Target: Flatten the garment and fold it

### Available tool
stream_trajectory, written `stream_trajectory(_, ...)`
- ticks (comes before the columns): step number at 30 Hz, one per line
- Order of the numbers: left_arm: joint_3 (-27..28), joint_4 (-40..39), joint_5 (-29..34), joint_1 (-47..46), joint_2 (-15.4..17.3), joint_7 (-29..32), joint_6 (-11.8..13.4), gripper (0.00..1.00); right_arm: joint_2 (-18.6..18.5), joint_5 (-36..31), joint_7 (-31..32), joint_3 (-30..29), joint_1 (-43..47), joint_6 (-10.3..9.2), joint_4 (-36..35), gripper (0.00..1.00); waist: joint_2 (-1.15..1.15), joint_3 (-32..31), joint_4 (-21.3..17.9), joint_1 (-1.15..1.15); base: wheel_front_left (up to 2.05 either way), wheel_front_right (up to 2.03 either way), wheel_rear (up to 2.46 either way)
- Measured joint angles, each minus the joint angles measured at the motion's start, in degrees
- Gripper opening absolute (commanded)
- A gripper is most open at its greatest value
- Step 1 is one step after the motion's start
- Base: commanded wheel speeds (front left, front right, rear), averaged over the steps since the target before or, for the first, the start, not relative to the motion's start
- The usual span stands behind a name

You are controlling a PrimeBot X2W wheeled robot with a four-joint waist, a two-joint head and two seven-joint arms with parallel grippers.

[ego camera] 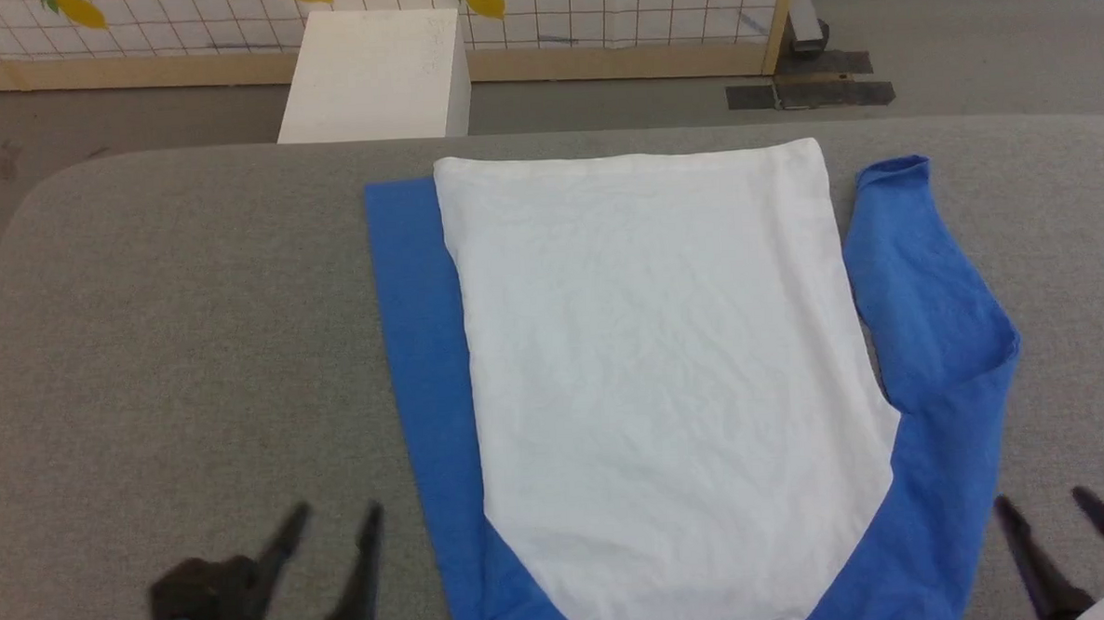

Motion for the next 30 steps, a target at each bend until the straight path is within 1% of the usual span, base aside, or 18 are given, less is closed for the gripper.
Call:
stream_trajectory(3, 5.5, -3.4, 0.0, 0.2, -0.7, -5.2, 3.1, 1.00, 2.2, -2.2, -2.1, -2.8, -0.6, -0.01, -3.6, 1.00, 0.00, -0.5, 0.2, 0.00, 0.00, 0.00, 0.00)
stream_trajectory(4, 7.1, -4.1, 0.3, 0.1, -1.4, -6.3, 3.8, 1.00, 2.9, -3.4, -3.4, -3.1, -1.2, -0.01, -4.5, 1.00, 0.00, -0.6, 0.3, 0.00, 0.00, 0.00, 0.00)
stream_trajectory(5, 7.9, -4.4, 1.5, 0.2, -1.7, -6.9, 4.0, 1.00, 3.7, -4.5, -4.9, -3.3, -2.0, -0.01, -5.2, 1.00, 0.00, -0.6, 0.2, 0.00, 0.00, 0.00, 0.00)
stream_trajectory(7, 9.5, -4.8, 2.8, 0.2, -4.2, -7.6, 4.6, 1.00, 5.5, -6.2, -8.1, -3.6, -3.6, -0.01, -5.7, 1.00, 0.00, -0.5, 0.1, 0.00, 0.00, 0.00, 0.00)
stream_trajectory(9, 10.1, -3.7, 7.0, 0.2, -6.4, -7.8, 4.9, 1.00, 7.1, -8.2, -11.8, -3.8, -4.8, -0.01, -5.5, 1.00, 0.00, -0.5, -0.1, 0.00, 0.00, 0.00, 0.00)
stream_trajectory(10, 10.5, -3.1, 8.9, 0.2, -7.4, -7.8, 5.4, 1.00, 7.5, -8.7, -13.3, -3.8, -4.9, -0.01, -5.2, 1.00, 0.00, -0.5, -0.2, 0.00, 0.00, 0.00, 0.00)
stream_trajectory(11, 11.3, -2.5, 10.9, 0.2, -9.0, -7.8, 6.1, 1.00, 7.9, -9.5, -15.1, -3.8, -5.1, -0.01, -4.7, 1.00, 0.00, -0.5, -0.3, 0.00, 0.00, 0.00, 0.00)
stream_trajectory(12, 11.7, -1.9, 12.8, 0.3, -10.5, -7.9, 6.2, 1.00, 8.2, -10.2, -16.5, -3.6, -5.1, -0.01, -4.1, 1.00, 0.00, -0.6, -0.4, 0.00, 0.00, 0.00, 0.00)
stream_trajectory(14, 12.2, -0.5, 14.7, 1.2, -13.1, -8.0, 5.9, 1.00, 8.5, -10.6, -18.8, -3.4, -5.1, -0.01, -3.0, 1.00, 0.00, -0.7, -0.7, 0.00, 0.00, 0.00, 0.00)
stream_trajectory(15, 12.3, 0.3, 15.6, 1.8, -14.1, -8.0, 5.3, 1.00, 8.5, -10.4, -19.7, -3.3, -5.1, -0.01, -2.3, 1.00, 0.00, -0.7, -0.9, 0.00, 0.00, 0.00, 0.00)
stream_trajectory(18, 13.1, 2.2, 16.5, 3.0, -15.1, -8.0, 3.1, 1.00, 8.5, -9.4, -21.2, -2.8, -5.1, -0.01, -0.5, 1.00, 0.00, -0.9, -1.4, 0.00, 0.00, 0.00, 0.00)
stream_trajectory(21, 14.1, 3.3, 17.0, 2.5, -14.6, -8.0, 0.6, 1.00, 8.6, -9.3, -21.9, -2.0, -5.1, -0.01, 0.4, 1.00, 0.00, -0.9, -1.9, 0.00, 0.00, 0.00, 0.00)
stream_trajectory(24, 15.0, 3.8, 17.1, -0.5, -12.5, -6.9, -1.9, 1.00, 8.6, -9.1, -22.3, -1.2, -5.6, -0.01, 0.6, 1.00, 0.00, -0.3, -2.0, 0.00, 0.00, 0.00, 0.00)
stream_trajectory(26, 15.9, 3.7, 16.7, -5.2, -9.8, -3.4, -4.2, 1.00, 8.6, -8.9, -22.3, -0.7, -6.3, -0.01, 0.5, 1.00, 0.00, 0.6, -2.1, 0.00, 0.00, 0.00, 0.00)
stream_trajectory(28, 17.4, 3.7, 14.1, -10.6, -9.1, 0.0, -6.1, 1.00, 8.6, -8.9, -22.3, -0.2, -7.1, -0.01, 0.3, 1.00, 0.00, 1.6, -2.0, 0.00, 0.00, 0.00, 0.00)
stream_trajectory(30, 17.4, 5.1, 14.8, -17.0, -5.5, 4.7, -8.8, 1.00, 8.6, -8.9, -22.3, 0.7, -8.3, -0.01, -0.2, 1.00, 0.00, 3.0, -2.0, 0.00, 0.00, 0.00, 0.00)
